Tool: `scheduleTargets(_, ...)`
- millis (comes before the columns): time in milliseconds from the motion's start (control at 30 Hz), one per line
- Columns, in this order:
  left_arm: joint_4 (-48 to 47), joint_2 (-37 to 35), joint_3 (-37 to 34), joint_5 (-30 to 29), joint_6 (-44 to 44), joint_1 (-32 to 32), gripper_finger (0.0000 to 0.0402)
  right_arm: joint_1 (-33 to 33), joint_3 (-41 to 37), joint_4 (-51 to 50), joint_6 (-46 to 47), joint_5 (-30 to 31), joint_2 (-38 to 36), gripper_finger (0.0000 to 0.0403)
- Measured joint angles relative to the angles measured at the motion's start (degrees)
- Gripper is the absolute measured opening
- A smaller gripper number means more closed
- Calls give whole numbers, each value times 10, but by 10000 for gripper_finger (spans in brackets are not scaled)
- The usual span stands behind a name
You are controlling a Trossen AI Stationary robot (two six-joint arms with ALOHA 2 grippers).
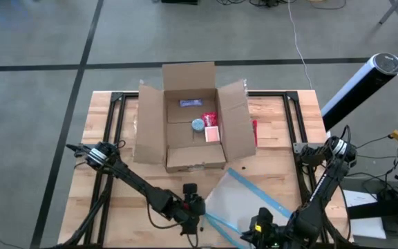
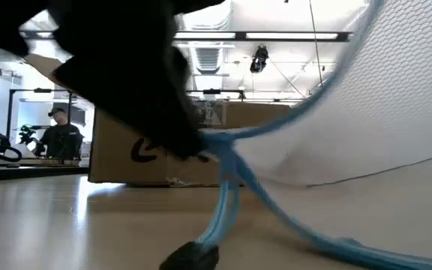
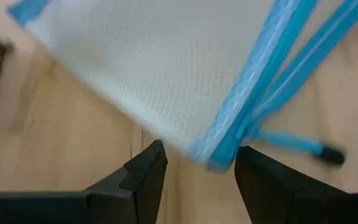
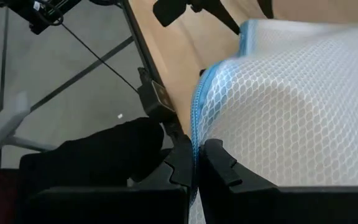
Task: Unpack boxes
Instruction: Open the transparent blue transparent zip bag
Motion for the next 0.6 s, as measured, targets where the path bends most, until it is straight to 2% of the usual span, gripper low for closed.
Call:
scheduleTargets(333,46,0,0,-1,50,27,158,-9,0,-3,8,-3,23,0)
scheduleTargets(600,46,0,0,-32,77,50,162,-9,0,-70,100,-20,36,0)
